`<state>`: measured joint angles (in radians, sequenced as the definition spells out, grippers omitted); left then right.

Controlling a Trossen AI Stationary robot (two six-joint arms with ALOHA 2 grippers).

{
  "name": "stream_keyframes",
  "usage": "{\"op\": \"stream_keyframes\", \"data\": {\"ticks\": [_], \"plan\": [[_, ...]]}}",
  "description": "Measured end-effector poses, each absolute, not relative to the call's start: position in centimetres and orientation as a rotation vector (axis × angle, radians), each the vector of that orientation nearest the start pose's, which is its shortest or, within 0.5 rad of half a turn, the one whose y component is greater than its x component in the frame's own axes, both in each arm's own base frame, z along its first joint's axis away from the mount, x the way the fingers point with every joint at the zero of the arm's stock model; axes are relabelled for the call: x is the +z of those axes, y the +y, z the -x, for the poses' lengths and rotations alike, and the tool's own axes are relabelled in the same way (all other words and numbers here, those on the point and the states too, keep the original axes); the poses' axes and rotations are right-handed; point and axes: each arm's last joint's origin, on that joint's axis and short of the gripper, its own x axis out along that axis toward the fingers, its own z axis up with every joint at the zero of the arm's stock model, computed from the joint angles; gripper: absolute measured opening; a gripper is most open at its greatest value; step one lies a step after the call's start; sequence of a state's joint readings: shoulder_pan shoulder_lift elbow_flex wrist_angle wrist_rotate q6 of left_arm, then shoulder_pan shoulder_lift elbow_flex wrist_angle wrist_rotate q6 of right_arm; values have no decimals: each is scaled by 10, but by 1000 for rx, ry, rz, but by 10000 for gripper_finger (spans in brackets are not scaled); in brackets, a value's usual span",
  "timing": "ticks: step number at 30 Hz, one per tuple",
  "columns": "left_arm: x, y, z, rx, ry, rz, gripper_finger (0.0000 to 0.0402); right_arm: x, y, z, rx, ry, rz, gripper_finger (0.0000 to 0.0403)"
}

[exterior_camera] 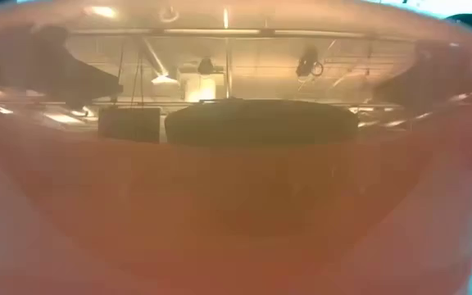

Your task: Nest bowls inside each other

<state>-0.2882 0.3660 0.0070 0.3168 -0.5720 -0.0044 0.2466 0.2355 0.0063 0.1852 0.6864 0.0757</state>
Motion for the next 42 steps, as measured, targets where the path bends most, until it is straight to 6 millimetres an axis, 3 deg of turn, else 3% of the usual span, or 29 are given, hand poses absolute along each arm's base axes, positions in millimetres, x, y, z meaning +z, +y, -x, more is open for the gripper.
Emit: {"op": "stream_keyframes", "data": {"ticks": [36, 42], "plan": [[166, -18, -116, 284, 18, -4, 202, 166, 6, -107, -479, 5, -30, 140], [186, -18, -114, 272, -185, 132, 202, 174, 8, -107, -427, -105, -241, 141]]}}
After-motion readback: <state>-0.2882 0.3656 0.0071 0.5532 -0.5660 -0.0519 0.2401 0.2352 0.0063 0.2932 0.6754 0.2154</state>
